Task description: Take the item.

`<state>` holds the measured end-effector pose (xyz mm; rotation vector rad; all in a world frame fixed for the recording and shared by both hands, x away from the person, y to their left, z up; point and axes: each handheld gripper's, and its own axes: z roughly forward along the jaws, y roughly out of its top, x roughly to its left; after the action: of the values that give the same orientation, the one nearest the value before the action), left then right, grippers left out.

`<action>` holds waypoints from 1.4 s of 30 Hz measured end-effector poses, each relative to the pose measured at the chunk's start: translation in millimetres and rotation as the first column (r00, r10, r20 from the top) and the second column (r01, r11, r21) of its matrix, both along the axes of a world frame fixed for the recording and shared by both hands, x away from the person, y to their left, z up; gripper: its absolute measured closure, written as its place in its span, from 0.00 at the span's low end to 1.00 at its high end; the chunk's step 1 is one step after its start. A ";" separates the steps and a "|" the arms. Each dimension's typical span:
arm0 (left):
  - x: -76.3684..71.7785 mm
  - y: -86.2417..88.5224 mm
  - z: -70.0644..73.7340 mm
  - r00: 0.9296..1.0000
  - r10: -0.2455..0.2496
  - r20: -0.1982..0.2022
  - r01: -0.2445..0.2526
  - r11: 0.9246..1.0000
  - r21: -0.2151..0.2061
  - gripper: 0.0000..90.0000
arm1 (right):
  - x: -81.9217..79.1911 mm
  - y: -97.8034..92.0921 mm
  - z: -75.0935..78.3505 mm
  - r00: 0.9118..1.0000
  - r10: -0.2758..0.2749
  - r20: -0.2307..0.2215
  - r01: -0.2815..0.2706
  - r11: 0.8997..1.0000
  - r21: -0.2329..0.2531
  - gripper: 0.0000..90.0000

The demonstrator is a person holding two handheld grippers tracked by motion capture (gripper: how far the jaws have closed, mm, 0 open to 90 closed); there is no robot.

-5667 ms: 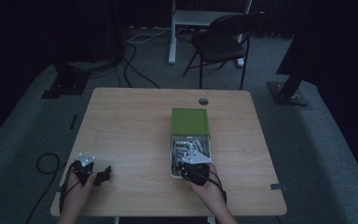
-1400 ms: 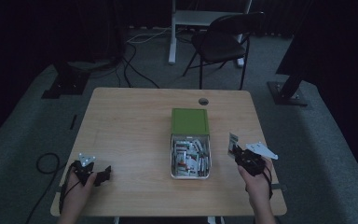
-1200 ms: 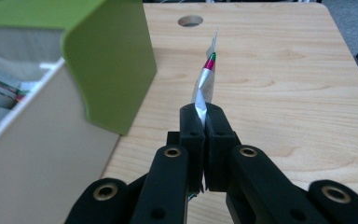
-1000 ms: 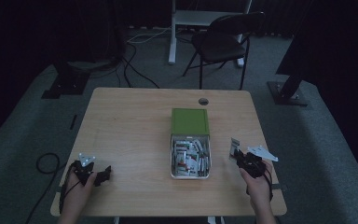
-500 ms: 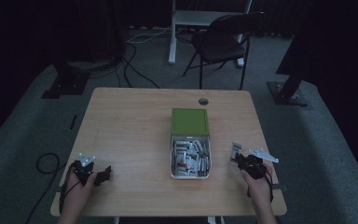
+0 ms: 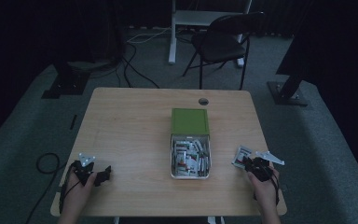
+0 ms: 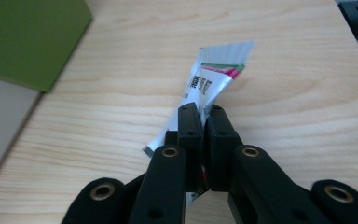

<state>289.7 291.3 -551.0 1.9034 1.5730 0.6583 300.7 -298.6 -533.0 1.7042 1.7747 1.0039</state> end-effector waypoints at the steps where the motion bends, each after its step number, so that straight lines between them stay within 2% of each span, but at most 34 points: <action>1: 0.0 0.0 0.0 1.000 0.000 0.000 0.000 1.000 0.000 0.11 | 0.1 -0.9 -1.3 1.000 -0.005 -0.005 0.005 1.000 0.005 0.96; 5: 0.0 0.0 0.0 1.000 0.000 0.000 0.000 1.000 0.000 0.11 | 1.3 -7.0 -9.4 0.999 -0.021 -0.030 0.021 1.000 0.001 0.95; 12: 0.0 0.0 0.0 1.000 0.000 0.000 0.000 1.000 0.000 0.11 | 2.7 -10.7 -10.1 0.999 -0.026 -0.047 0.026 1.000 0.016 0.93; 18: 0.0 0.1 0.0 1.000 0.000 0.000 0.000 1.000 0.000 0.11 | 3.0 -12.3 -11.9 0.998 -0.018 -0.065 0.019 1.000 0.010 0.80; 20: 0.0 0.1 0.0 1.000 0.000 0.000 0.000 1.000 0.000 0.11 | 2.5 -12.3 -12.9 0.998 -0.004 -0.056 0.003 1.000 -0.005 0.77; 24: 0.0 0.0 0.0 1.000 0.000 0.000 0.000 1.000 0.000 0.11 | 2.6 -14.6 -14.3 0.998 0.016 -0.056 -0.016 1.000 -0.007 0.61; 26: 0.0 0.0 0.0 1.000 0.000 0.000 0.000 1.000 0.000 0.11 | 3.2 -15.6 -15.1 0.998 0.037 -0.042 -0.037 0.999 -0.007 0.56; 27: 0.0 0.0 0.0 1.000 0.000 0.000 0.000 1.000 0.000 0.11 | 3.6 -15.3 -15.6 0.998 0.060 -0.034 -0.060 0.998 0.001 0.50; 31: 0.0 0.0 0.0 1.000 0.000 0.000 0.000 1.000 0.000 0.11 | 3.9 -14.2 -16.9 0.995 0.096 -0.020 -0.095 0.995 0.020 0.47; 33: 0.0 0.0 0.0 1.000 0.000 0.000 0.000 1.000 0.000 0.11 | 4.5 -14.5 -16.5 0.994 0.107 0.015 -0.107 0.994 -0.018 0.42; 36: 0.0 0.0 0.0 1.000 0.000 0.000 0.000 1.000 0.000 0.11 | 4.8 -16.1 -14.7 0.994 0.109 0.017 -0.109 0.994 -0.006 0.36; 38: 0.0 0.0 0.0 1.000 0.000 0.000 0.000 1.000 0.000 0.11 | 4.2 -16.1 -13.1 0.993 0.118 0.032 -0.117 0.993 -0.006 0.36; 42: 0.0 0.0 0.0 1.000 0.000 0.000 0.000 1.000 0.000 0.11 | 2.4 -13.2 -8.9 0.987 0.155 0.048 -0.156 0.988 0.002 0.33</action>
<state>289.7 291.3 -551.1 1.9032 1.5729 0.6582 303.1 -311.8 -541.8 1.5503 1.8985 1.1068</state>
